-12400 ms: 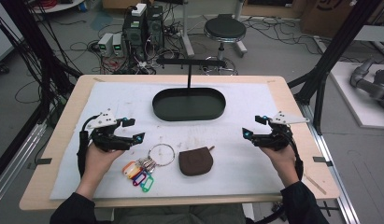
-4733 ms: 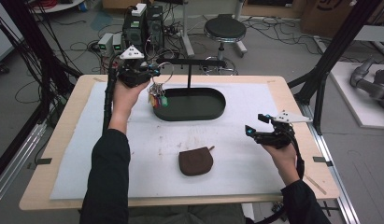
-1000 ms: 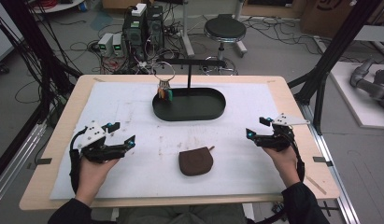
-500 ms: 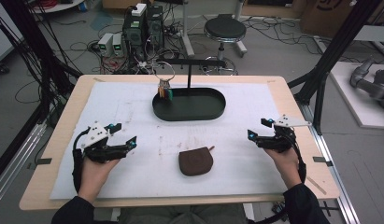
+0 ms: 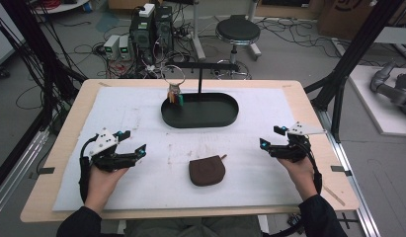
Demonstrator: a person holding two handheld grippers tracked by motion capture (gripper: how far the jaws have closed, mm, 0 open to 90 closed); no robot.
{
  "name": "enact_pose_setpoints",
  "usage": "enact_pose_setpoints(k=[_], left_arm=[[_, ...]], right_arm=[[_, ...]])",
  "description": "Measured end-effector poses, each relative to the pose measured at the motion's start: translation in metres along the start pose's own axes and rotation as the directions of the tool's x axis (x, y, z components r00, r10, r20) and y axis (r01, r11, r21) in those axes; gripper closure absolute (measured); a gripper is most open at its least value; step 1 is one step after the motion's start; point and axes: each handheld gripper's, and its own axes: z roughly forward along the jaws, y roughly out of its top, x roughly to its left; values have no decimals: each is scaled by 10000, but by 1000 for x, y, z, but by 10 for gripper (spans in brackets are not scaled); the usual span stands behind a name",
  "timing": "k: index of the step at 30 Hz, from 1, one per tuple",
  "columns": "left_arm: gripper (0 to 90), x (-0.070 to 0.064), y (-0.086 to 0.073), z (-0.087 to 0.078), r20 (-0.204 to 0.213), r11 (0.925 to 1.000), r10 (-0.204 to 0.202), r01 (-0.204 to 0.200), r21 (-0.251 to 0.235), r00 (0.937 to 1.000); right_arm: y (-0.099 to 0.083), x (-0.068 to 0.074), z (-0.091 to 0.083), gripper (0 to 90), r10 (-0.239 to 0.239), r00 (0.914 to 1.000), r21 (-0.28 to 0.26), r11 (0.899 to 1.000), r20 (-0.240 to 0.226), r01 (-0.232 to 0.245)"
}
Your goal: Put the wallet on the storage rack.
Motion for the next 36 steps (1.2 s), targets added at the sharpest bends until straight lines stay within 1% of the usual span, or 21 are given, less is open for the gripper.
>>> enact_pose_setpoints(k=[4,10,11,12,13,16,18,19,20,21,24,25,27,28,29,31,34,35,36], left_arm=[[234,-2,0,2,69,10000,59,-59,21,10000],[234,-3,-1,1,36,10000,34,-34,70,10000],[234,-2,-1,0,-6,10000,49,-49,60,10000],[234,-2,-1,0,-6,10000,49,-49,60,10000],[234,-3,-1,-1,-47,10000,66,-66,48,10000],[234,-4,-1,-2,-106,10000,69,-68,25,9999],[234,-4,-1,-2,-95,9999,106,-105,67,9999],[234,-4,-1,-2,-105,9998,161,-160,82,9998],[234,-4,-1,-2,-105,9998,161,-160,82,9998],[234,-5,-1,-2,-101,9998,173,-172,97,9998],[234,-4,-2,-3,-108,9998,156,-155,105,9998],[234,-4,-2,-3,-108,9999,114,-113,96,9999],[234,-3,-3,-3,-110,9999,97,-96,136,9999],[234,-3,-3,-3,-106,9999,92,-90,142,9999],[234,-3,-3,-3,-106,9999,92,-90,142,9999],[234,-3,-3,-3,-102,9998,117,-115,163,9999],[234,-4,-3,-2,-79,9998,117,-115,155,9999],[234,-4,-3,-2,-63,9998,127,-126,165,9999],[234,-5,-3,-2,-38,9998,133,-132,156,9999]], right_arm=[[1,5,3,208,-71,9999,53,10000,-150,72],[3,12,9,210,-213,9991,139,9997,-368,218],[4,14,12,210,-214,9984,199,9995,-525,224],[4,14,12,210,-214,9984,199,9995,-525,224],[4,18,15,210,-244,9976,260,9993,-654,261],[5,22,19,211,-272,9963,266,9992,-819,295],[5,23,20,211,-319,9957,263,9991,-865,343],[6,26,23,211,-285,9944,294,9991,-1021,317],[6,26,23,211,-285,9944,294,9991,-1021,317],[6,29,27,212,-300,9930,351,9988,-1143,343],[7,34,32,211,-335,9903,429,9983,-1347,396],[7,34,32,211,-335,9903,429,9983,-1347,396],[7,38,38,218,-199,9861,478,9985,-1652,281],[7,40,40,262,-196,9834,517,9982,-1802,294],[8,43,42,290,-270,9812,523,9979,-1912,376],[8,49,45,295,-397,9768,576,9969,-2106,529],[9,57,51,362,-520,9659,614,9957,-2535,698],[9,57,51,362,-520,9659,614,9957,-2535,698],[10,61,54,382,-530,9596,626,9954,-2763,730]])
